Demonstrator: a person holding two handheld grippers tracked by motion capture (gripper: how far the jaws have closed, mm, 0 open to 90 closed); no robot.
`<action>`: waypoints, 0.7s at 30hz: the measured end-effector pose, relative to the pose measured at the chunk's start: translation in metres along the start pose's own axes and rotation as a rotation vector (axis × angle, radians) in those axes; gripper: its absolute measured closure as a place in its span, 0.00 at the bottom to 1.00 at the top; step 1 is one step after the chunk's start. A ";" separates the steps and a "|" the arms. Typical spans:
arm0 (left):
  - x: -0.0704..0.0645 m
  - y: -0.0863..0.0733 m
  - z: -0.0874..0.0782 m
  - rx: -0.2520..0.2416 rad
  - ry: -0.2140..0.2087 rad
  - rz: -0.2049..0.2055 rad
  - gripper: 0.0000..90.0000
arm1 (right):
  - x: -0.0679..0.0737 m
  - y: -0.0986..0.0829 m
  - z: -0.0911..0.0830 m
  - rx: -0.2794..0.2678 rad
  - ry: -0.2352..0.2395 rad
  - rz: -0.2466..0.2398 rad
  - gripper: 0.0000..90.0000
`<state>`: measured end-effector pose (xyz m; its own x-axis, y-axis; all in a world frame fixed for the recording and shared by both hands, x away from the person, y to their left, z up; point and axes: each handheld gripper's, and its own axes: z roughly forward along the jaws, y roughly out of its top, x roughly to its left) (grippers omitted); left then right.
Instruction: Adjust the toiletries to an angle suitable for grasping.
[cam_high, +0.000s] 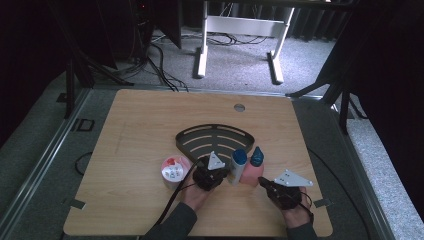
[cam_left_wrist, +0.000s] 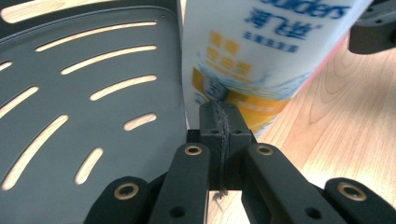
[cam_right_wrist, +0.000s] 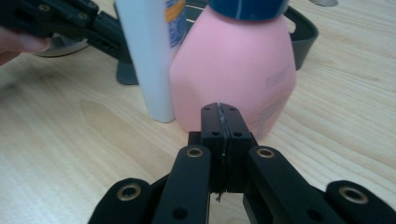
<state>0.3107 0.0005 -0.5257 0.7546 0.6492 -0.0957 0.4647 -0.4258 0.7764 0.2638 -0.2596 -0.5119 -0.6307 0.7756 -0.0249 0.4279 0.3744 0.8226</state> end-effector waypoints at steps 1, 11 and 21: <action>-0.001 0.001 0.001 0.000 -0.001 -0.003 1.00 | -0.002 0.000 0.001 0.000 -0.004 0.003 1.00; -0.005 0.006 0.010 -0.001 -0.022 -0.001 1.00 | -0.018 0.002 0.004 0.000 -0.059 0.034 1.00; -0.004 0.005 -0.010 -0.023 -0.027 0.015 0.94 | -0.014 -0.005 -0.001 -0.004 -0.056 0.020 0.99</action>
<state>0.3054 0.0027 -0.5150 0.7741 0.6250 -0.1004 0.4425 -0.4209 0.7918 0.2695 -0.2734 -0.5152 -0.5852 0.8099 -0.0401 0.4373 0.3569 0.8254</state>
